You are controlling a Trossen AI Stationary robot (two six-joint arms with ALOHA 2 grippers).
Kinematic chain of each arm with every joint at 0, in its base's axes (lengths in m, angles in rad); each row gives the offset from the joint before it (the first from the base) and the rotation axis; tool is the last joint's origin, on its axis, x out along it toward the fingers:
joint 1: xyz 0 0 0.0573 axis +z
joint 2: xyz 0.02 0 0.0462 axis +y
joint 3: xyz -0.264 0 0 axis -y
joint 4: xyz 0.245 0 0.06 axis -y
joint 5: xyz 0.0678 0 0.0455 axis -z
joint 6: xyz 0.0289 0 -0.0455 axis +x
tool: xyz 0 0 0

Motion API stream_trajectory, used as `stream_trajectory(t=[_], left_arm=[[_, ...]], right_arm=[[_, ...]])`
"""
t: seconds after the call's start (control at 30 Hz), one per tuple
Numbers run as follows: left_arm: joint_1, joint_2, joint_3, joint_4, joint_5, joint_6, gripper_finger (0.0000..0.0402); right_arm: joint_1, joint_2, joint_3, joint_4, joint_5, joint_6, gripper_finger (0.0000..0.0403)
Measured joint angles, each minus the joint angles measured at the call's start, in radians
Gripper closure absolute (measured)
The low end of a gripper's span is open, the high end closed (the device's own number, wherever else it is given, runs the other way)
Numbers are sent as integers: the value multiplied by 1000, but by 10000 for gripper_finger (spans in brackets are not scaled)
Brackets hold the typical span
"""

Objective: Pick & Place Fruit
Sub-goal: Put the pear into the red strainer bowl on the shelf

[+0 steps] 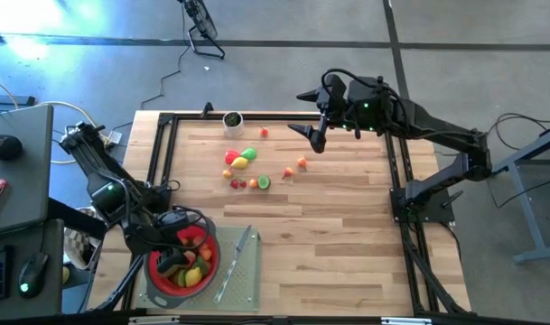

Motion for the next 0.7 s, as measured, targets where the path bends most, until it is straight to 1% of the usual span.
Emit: stream_trajectory(t=[0.13, 0.23, 0.33, 0.47, 0.7], left_arm=[[0, -7, 0, 30, -27, 45, 188], [1, -17, 0, 90, -47, 115, 188], [1, -32, 0, 157, -88, 177, 188], [1, -67, 0, 224, -199, 240, 188], [1, -134, 0, 285, -451, 309, 188]], right_arm=[[0, 0, 0, 0, 0, 0, 23], [0, 0, 0, 0, 0, 0, 23], [0, 0, 0, 0, 0, 0, 23], [0, 0, 0, 0, 0, 0, 23], [0, 0, 0, 0, 0, 0, 23]])
